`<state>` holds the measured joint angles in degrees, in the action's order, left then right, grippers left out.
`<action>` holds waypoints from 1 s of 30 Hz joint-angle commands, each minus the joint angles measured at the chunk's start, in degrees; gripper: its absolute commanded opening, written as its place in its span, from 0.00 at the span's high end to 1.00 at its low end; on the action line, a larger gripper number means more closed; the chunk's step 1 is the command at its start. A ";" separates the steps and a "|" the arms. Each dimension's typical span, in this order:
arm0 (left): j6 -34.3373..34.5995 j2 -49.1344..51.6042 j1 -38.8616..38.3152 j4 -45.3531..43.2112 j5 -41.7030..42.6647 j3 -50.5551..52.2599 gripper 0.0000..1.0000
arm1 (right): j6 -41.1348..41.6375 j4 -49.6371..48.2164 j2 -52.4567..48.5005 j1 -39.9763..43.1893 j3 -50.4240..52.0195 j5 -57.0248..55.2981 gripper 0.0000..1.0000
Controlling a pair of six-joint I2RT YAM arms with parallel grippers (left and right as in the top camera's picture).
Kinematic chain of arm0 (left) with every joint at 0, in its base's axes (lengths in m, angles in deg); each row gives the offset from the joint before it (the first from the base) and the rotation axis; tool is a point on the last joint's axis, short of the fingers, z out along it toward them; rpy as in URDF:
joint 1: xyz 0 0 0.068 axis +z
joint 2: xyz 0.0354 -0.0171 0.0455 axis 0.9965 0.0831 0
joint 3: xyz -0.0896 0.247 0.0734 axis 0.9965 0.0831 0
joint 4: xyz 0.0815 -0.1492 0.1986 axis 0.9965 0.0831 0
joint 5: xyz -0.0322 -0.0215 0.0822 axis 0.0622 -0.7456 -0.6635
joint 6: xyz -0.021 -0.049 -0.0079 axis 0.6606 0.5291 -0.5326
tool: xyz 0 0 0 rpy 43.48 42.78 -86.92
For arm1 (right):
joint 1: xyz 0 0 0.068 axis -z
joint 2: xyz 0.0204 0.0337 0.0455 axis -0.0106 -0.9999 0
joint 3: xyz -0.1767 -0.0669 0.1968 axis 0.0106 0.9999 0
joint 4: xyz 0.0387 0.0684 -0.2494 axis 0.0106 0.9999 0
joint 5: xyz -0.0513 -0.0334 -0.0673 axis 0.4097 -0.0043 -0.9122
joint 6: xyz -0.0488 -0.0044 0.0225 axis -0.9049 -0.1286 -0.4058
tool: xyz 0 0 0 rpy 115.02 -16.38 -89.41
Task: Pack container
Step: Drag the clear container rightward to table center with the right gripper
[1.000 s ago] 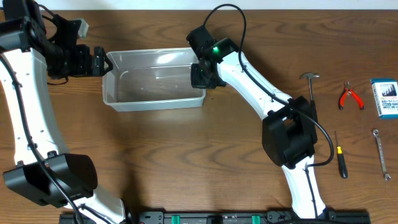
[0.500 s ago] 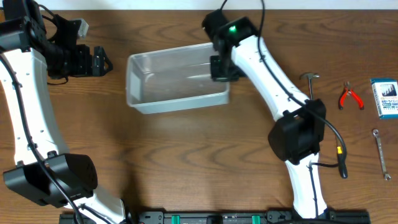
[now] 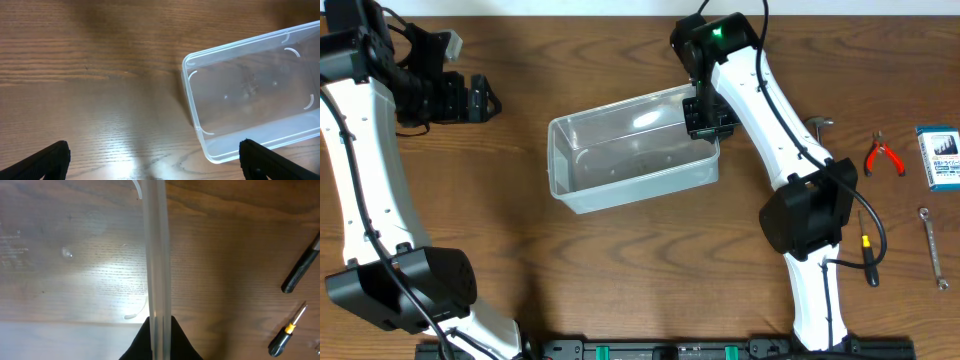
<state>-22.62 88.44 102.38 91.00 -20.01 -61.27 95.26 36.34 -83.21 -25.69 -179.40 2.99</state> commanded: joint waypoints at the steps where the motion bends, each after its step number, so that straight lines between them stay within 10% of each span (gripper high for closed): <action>1: -0.72 -0.20 0.17 0.39 -0.31 0.24 0.02 | -1.77 0.28 2.95 1.14 -0.42 -1.07 0.99; 30: -0.68 -0.20 0.17 1.92 -1.73 0.24 0.02 | -3.04 -21.18 33.18 8.07 48.22 1.97 0.99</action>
<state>-22.62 88.44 102.38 92.49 -21.28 -61.27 92.79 16.21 -51.37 -18.17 -132.76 4.20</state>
